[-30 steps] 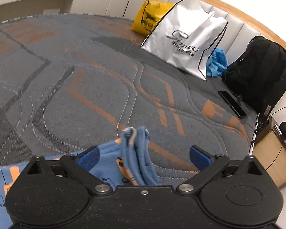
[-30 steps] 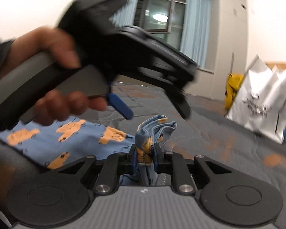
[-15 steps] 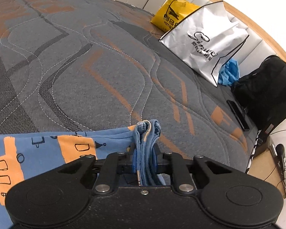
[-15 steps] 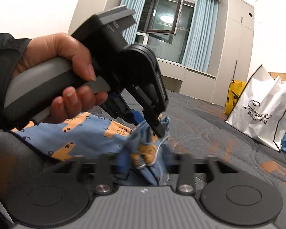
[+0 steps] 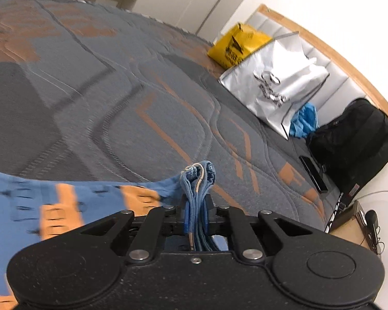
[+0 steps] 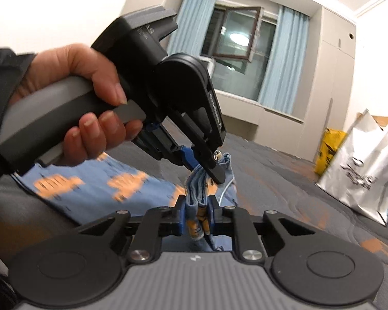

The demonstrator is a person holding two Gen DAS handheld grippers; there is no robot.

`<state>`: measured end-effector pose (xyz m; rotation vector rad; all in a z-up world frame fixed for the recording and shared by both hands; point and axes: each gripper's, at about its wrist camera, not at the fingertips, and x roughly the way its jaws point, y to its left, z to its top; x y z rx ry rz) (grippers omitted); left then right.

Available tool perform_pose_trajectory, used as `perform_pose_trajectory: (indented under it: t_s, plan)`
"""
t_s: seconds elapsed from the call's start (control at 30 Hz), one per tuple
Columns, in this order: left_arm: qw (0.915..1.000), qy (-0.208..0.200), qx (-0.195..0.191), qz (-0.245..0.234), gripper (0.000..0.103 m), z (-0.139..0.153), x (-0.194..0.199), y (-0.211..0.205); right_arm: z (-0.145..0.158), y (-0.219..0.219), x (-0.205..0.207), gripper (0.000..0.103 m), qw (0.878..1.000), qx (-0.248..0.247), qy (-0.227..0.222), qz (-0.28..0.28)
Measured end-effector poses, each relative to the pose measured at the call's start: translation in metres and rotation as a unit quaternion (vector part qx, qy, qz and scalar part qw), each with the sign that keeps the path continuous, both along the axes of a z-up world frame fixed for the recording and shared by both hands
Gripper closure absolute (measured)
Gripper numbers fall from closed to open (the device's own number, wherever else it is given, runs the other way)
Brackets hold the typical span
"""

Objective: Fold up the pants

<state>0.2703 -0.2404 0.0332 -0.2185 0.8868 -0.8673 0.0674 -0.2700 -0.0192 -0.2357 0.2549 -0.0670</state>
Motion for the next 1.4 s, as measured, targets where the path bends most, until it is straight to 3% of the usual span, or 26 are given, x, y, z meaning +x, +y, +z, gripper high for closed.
perform_pose_trajectory:
  t_s: [0.2,0.47,0.77,1.4]
  plan:
    - [0.9991,-0.012,0.000,0.040,0.092,0.005,0.002,0.064,0.012,0.035,0.008,0.085,0.998,0.020,-0.005,0.062]
    - [0.9970,0.021,-0.001,0.075,0.092,-0.028,0.017,0.129,-0.001,0.088,0.024,0.085,0.992,0.035,0.043,0.112]
    - [0.9956,0.048,-0.020,0.078,0.091,-0.061,0.026,0.145,-0.019,0.102,0.036,0.086,0.989,0.027,0.087,0.117]
    - [0.9955,0.046,-0.043,0.070,0.092,-0.063,0.027,0.155,-0.015,0.106,0.037,0.086,0.990,0.022,0.086,0.109]
